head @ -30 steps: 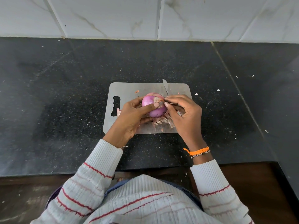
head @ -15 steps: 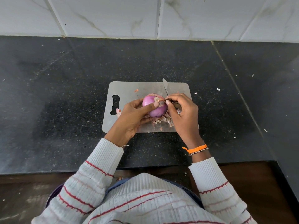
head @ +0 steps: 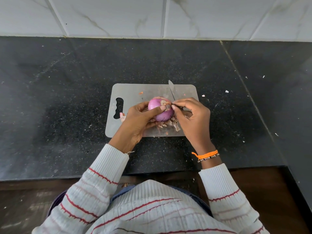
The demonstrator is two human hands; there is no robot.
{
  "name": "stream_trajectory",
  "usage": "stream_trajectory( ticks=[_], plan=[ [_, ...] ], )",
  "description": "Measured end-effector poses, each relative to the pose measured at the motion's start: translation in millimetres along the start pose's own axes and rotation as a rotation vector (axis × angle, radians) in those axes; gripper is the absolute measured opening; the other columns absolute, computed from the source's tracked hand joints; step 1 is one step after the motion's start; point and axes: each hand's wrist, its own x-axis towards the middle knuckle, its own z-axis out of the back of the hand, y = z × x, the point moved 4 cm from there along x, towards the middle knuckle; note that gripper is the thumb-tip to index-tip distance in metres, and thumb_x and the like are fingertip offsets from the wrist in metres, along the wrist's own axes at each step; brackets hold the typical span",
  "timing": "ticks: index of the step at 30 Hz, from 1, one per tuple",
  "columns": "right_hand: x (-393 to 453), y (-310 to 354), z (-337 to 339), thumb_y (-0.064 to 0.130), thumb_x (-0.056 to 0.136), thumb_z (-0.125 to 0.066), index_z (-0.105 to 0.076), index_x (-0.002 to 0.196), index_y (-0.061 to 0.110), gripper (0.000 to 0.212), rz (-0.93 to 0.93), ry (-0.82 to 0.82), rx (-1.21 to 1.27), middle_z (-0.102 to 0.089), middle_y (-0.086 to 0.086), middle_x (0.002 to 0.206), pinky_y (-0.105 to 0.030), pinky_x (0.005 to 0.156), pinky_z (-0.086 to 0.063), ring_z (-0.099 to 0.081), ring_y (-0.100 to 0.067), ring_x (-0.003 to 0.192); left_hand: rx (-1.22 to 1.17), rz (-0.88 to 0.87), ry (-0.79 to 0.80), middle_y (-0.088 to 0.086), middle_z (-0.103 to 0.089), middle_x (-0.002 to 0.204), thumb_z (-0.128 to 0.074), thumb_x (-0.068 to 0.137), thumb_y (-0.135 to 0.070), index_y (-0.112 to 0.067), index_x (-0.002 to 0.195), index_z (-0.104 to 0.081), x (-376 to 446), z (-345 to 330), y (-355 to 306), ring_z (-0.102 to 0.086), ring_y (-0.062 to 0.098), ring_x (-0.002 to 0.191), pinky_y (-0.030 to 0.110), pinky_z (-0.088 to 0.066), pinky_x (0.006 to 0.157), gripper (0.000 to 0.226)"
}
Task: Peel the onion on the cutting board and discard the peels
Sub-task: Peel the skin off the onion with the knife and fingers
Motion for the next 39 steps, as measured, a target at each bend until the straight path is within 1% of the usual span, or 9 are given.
stream_trajectory(
  ticks=[4, 8, 11, 18, 24, 26, 29, 35, 39],
  plan=[
    [0, 4, -1, 0.005, 0.084, -0.066, -0.068, 0.086, 0.002, 0.005, 0.065, 0.047, -0.131, -0.065, -0.007, 0.085, -0.031, 0.066, -0.054, -0.062, -0.014, 0.075, 0.003, -0.007, -0.006, 0.017, -0.068, 0.108, -0.075, 0.072, -0.014, -0.003, 0.116, -0.059, 1, 0, 2, -0.068, 0.029, 0.096, 0.031, -0.058, 0.076, 0.048],
    [2, 6, -2, 0.01, 0.087, -0.061, -0.06, 0.087, 0.005, 0.005, 0.093, 0.094, -0.283, -0.06, -0.007, 0.088, -0.033, 0.061, -0.053, -0.059, -0.018, 0.072, 0.019, -0.029, 0.009, 0.017, -0.068, 0.108, -0.077, 0.064, -0.018, -0.003, 0.117, -0.059, 1, -3, 1, -0.069, 0.027, 0.091, 0.03, -0.059, 0.073, 0.058],
    [1, 4, -3, 0.008, 0.087, -0.059, -0.057, 0.089, 0.003, 0.006, 0.05, 0.098, -0.26, -0.058, -0.009, 0.09, -0.023, 0.064, -0.048, -0.057, -0.017, 0.075, 0.009, -0.034, 0.045, 0.015, -0.069, 0.108, -0.077, 0.058, -0.021, -0.002, 0.118, -0.058, 0, -6, 1, -0.069, 0.024, 0.089, 0.029, -0.059, 0.074, 0.066],
    [1, -3, -8, 0.005, 0.087, -0.059, -0.057, 0.089, 0.002, 0.004, -0.051, 0.108, -0.165, -0.059, -0.01, 0.088, -0.019, 0.065, -0.045, -0.055, -0.015, 0.076, 0.032, -0.041, 0.093, 0.014, -0.067, 0.111, -0.068, 0.078, -0.005, -0.002, 0.122, -0.056, 2, 1, 0, -0.068, 0.022, 0.09, 0.028, -0.058, 0.075, 0.046],
    [6, -16, 3, 0.005, 0.088, -0.058, -0.06, 0.09, 0.002, 0.005, -0.243, -0.029, -0.067, -0.063, -0.01, 0.088, -0.01, 0.065, -0.047, -0.06, -0.012, 0.073, 0.015, -0.022, 0.191, 0.01, -0.069, 0.1, -0.062, 0.079, 0.0, -0.005, 0.116, -0.057, 2, 1, 0, -0.068, 0.019, 0.085, 0.031, -0.055, 0.082, 0.038],
    [4, -26, 1, 0.012, 0.09, -0.057, -0.062, 0.092, 0.007, 0.008, -0.387, -0.013, 0.049, -0.066, -0.007, 0.092, -0.025, 0.075, -0.055, -0.063, -0.01, 0.078, -0.03, -0.008, 0.205, 0.006, -0.07, 0.094, -0.058, 0.082, 0.001, -0.006, 0.114, -0.055, 2, -1, 1, -0.069, 0.016, 0.083, 0.029, -0.056, 0.079, 0.032],
    [1, -27, -1, 0.033, 0.09, -0.051, -0.066, 0.094, 0.016, 0.023, -0.536, -0.01, 0.249, -0.07, -0.005, 0.094, -0.049, 0.081, -0.055, -0.067, -0.02, 0.09, -0.071, 0.002, 0.2, 0.007, -0.067, 0.099, -0.053, 0.087, 0.001, -0.004, 0.119, -0.05, 3, -2, -1, -0.067, 0.017, 0.087, 0.028, -0.056, 0.077, 0.033],
    [4, -4, -4, 0.019, 0.09, -0.062, -0.064, 0.09, 0.023, 0.005, -0.476, 0.009, 0.281, -0.07, -0.001, 0.085, -0.039, 0.072, -0.054, -0.064, -0.012, 0.076, -0.057, 0.009, 0.223, 0.011, -0.062, 0.106, -0.055, 0.085, -0.001, -0.002, 0.12, -0.048, 5, -5, -3, -0.064, 0.02, 0.092, 0.027, -0.057, 0.075, 0.036],
    [4, -7, -6, 0.016, 0.088, -0.062, -0.065, 0.085, 0.013, 0.004, -0.455, 0.009, 0.206, -0.066, -0.004, 0.072, -0.037, 0.06, -0.052, -0.059, -0.011, 0.063, -0.046, -0.007, 0.231, 0.01, -0.064, 0.102, -0.058, 0.081, 0.002, -0.006, 0.108, -0.054, 5, -5, -2, -0.067, 0.017, 0.086, 0.029, -0.057, 0.078, 0.028]
  ],
)
